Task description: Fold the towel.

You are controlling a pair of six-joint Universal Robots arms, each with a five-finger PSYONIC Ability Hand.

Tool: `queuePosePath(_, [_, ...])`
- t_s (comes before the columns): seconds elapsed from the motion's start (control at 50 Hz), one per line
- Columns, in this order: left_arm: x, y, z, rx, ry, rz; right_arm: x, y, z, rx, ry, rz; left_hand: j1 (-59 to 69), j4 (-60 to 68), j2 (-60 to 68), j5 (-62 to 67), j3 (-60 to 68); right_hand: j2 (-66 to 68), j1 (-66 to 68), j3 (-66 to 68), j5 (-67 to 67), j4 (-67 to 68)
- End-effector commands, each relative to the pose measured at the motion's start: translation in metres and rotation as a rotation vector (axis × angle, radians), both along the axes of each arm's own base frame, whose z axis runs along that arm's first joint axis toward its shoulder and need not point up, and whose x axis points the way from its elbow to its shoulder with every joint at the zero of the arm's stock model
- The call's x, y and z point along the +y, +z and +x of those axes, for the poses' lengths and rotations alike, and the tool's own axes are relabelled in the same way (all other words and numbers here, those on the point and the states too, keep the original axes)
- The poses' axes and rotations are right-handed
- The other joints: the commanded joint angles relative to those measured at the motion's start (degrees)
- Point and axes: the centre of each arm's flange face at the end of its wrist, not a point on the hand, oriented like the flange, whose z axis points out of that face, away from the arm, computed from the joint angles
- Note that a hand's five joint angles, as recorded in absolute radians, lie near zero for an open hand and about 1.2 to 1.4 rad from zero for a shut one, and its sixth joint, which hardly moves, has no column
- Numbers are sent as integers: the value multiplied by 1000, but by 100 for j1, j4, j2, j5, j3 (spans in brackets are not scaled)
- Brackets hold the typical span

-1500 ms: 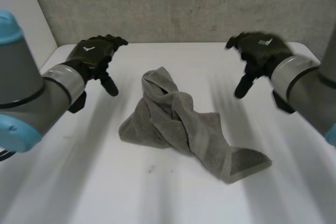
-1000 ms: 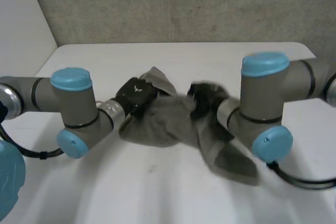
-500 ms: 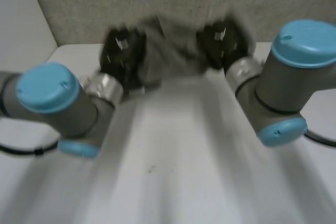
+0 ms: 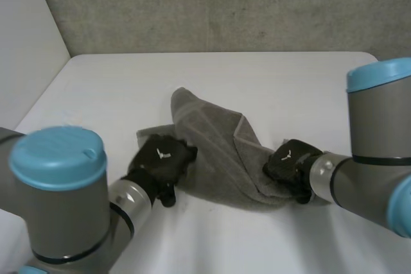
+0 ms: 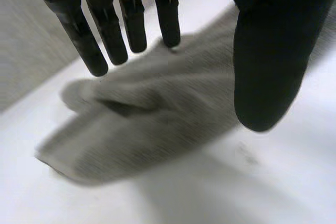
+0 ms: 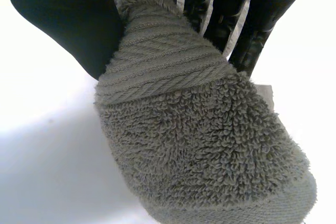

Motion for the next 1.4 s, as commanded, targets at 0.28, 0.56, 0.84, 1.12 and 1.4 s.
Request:
queuePosePath(0.28, [-99,-9,-20,103,25,-92,-8,26,-23,-239,-122,-69,-1172,-1152,-1161,-1142,-1166,-4146,-2745,-4244,-3933,-4338])
queuePosePath(0.56, [-110,-39,5,40,88,-8,-50,42,-25,-577,-407,57,-1138,-1118,-1128,-1108,-1133,-4314,-2913,-4412,-4100,-4506])
queuePosePath(0.84, [-136,-39,39,16,218,19,-71,39,-16,-649,-461,117,-1105,-1084,-1094,-1075,-1099,-4718,-3316,-4815,-4504,-4909])
queuePosePath(1.12, [-146,-59,40,-78,190,21,-63,24,-20,-618,-476,152,140,160,151,170,146,-4734,-3333,-4832,-4521,-4926])
queuePosePath(1.4, [-152,-59,27,-39,153,-60,-58,9,-26,-554,-468,140,695,715,706,725,701,-4634,-3232,-4732,-4420,-4826])
